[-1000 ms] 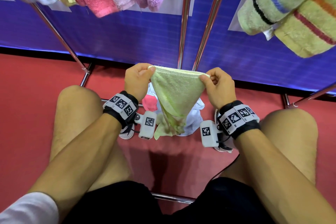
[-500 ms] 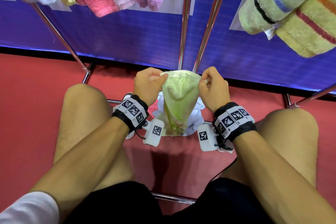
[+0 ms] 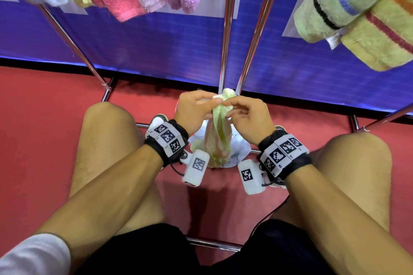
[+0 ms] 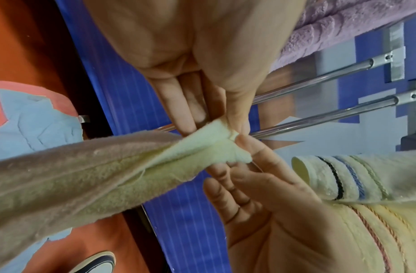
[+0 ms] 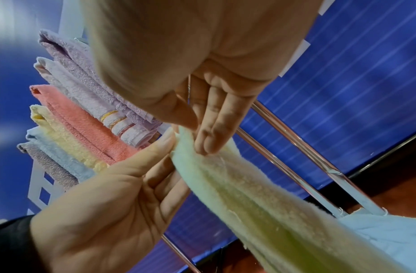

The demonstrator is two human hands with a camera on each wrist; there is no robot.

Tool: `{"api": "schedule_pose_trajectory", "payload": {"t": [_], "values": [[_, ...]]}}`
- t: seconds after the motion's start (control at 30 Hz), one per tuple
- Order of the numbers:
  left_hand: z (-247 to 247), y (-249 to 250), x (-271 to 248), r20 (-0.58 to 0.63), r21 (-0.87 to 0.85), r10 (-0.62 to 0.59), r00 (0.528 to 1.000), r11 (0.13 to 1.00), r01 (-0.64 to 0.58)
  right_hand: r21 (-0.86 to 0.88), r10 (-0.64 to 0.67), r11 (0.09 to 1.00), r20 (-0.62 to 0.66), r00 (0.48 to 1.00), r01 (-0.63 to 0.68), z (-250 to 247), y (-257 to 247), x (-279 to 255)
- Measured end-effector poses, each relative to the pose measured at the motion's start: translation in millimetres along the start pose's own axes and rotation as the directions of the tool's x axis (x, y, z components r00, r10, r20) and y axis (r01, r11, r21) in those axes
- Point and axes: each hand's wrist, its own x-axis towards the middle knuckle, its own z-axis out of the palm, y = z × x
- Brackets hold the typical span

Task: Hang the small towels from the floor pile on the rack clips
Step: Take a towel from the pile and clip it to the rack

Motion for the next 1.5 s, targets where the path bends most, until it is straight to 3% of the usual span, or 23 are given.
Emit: {"api": "schedule_pose_trajectory", "payload": {"t": [0.3,0.5,0.67,1.2,1.5], "values": [[-2,-4,-3,0.181,0.011,-0.006,0.983,1.000,0.004,-0.058,-0.080,0.995,0.009,0.997,0.081,-8,0,2],[-2,-3,-1,0.099,-0.003,0.014,0.995,1.000,-0.013,-0.145,-0.180,0.974,-0.024,0.983,0.175,-6,11,6],[-4,-2,0,0.127,-0.017,0.007,0.992,1.000,-0.005,-0.242,-0.243,0.939,0.042,0.969,0.246,-10,10,7],[-2,-10,-2,0.243,0.073,0.040,0.969,0.996,-0.059,-0.258,-0.202,0.943,0.063,0.977,0.211,-10,11,6],[-2,-13,-6,0.249,0.286,0.089,0.964,0.944,-0.161,-0.301,-0.232,0.926,0.021,0.972,0.228,-8,15,4]]}}
